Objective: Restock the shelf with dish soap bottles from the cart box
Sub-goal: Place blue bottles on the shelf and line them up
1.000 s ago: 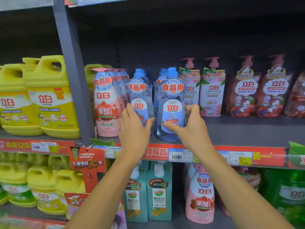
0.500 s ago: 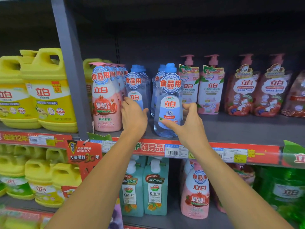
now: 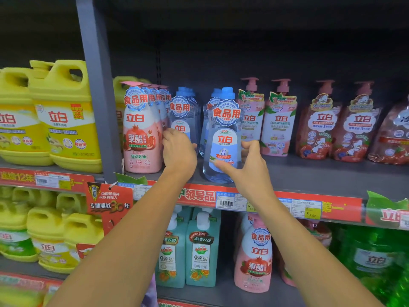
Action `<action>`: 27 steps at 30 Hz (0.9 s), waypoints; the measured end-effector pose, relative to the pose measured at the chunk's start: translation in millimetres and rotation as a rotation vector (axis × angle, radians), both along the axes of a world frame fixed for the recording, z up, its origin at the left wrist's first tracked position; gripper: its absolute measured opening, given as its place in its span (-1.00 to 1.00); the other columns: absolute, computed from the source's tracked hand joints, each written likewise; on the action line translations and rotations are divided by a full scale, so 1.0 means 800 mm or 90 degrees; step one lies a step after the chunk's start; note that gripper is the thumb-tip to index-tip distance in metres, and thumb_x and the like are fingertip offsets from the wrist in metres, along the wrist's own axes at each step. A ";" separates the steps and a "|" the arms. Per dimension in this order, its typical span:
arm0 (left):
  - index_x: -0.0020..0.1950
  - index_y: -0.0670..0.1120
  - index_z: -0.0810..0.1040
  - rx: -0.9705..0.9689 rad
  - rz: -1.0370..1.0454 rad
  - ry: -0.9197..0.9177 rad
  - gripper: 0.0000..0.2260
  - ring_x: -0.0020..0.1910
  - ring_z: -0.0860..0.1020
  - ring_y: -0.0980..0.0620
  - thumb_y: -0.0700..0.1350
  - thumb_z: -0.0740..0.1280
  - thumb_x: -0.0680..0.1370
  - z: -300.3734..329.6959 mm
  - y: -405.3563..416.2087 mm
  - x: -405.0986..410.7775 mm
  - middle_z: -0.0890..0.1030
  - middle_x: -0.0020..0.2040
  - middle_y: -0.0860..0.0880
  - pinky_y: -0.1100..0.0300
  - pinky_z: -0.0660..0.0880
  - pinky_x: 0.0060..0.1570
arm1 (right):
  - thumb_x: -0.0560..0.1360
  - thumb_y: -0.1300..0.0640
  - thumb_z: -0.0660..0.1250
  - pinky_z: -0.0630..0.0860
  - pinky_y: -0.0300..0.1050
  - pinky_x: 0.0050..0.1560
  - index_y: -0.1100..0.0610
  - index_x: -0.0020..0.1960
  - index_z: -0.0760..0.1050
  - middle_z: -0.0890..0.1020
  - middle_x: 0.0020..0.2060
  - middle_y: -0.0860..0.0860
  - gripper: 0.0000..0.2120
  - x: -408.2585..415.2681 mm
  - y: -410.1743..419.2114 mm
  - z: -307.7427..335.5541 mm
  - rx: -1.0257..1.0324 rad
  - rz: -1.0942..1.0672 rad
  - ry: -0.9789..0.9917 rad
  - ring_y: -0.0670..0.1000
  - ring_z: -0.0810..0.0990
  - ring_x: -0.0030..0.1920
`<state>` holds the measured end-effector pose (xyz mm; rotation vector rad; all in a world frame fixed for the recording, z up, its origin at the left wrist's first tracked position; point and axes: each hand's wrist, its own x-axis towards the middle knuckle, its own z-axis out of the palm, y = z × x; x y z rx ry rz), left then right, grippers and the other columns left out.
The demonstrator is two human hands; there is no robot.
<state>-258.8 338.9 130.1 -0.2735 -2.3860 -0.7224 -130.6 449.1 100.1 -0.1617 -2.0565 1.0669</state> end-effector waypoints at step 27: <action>-0.10 -0.11 0.58 -0.287 -0.113 0.141 -0.44 -0.17 0.61 -0.13 0.25 -0.03 0.63 -0.082 -0.089 0.060 0.65 -0.12 -0.10 0.10 0.34 -0.25 | 0.38 -0.10 0.57 0.56 0.11 0.08 0.01 0.08 0.31 0.60 0.05 -0.08 -0.49 0.006 -0.004 -0.004 0.025 -0.038 -0.026 -0.01 0.59 0.09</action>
